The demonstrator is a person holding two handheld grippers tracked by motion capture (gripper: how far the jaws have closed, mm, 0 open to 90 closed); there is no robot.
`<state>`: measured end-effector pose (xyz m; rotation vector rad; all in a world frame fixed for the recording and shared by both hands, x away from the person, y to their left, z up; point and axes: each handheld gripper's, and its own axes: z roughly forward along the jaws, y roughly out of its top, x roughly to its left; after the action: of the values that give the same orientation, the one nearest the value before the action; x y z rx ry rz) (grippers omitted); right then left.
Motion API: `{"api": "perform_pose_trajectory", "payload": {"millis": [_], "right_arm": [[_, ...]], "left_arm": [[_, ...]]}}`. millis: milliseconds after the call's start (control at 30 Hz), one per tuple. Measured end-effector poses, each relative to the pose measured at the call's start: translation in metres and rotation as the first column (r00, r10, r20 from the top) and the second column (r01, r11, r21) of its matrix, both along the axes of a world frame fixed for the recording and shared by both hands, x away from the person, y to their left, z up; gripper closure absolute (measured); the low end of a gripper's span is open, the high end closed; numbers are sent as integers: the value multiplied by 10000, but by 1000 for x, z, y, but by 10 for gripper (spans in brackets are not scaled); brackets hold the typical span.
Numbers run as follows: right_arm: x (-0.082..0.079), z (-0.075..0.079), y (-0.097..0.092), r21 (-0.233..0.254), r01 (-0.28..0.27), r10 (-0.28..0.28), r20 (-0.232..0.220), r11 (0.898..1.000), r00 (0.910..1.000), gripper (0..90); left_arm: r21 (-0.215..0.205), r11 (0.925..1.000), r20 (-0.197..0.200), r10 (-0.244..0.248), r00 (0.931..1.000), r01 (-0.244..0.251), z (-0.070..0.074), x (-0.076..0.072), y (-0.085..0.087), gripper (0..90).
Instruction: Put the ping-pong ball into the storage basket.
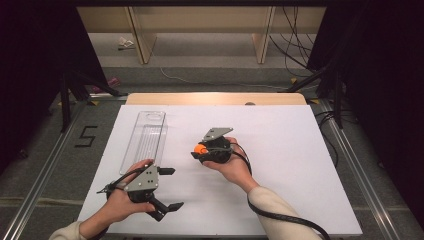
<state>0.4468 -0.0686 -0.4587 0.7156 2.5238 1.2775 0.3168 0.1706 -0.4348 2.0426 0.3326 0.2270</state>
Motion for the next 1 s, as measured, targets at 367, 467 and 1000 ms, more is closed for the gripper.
{"api": "perform_pose_trajectory", "payload": {"millis": [367, 467, 1000], "right_arm": [[1, 4, 0, 113, 39, -40, 56, 9999, 10000, 516], [2, 5, 0, 163, 57, -58, 55, 9999, 10000, 516], [4, 11, 4, 429, 49, -54, 97, 9991, 9999, 516]], "left_arm": [[8, 10000, 10, -1, 10000, 1, 0, 0, 0, 0], [6, 10000, 12, -5, 10000, 5, 0, 0, 0, 0], [18, 10000, 52, 2, 10000, -2, 0, 0, 1, 0]]}}
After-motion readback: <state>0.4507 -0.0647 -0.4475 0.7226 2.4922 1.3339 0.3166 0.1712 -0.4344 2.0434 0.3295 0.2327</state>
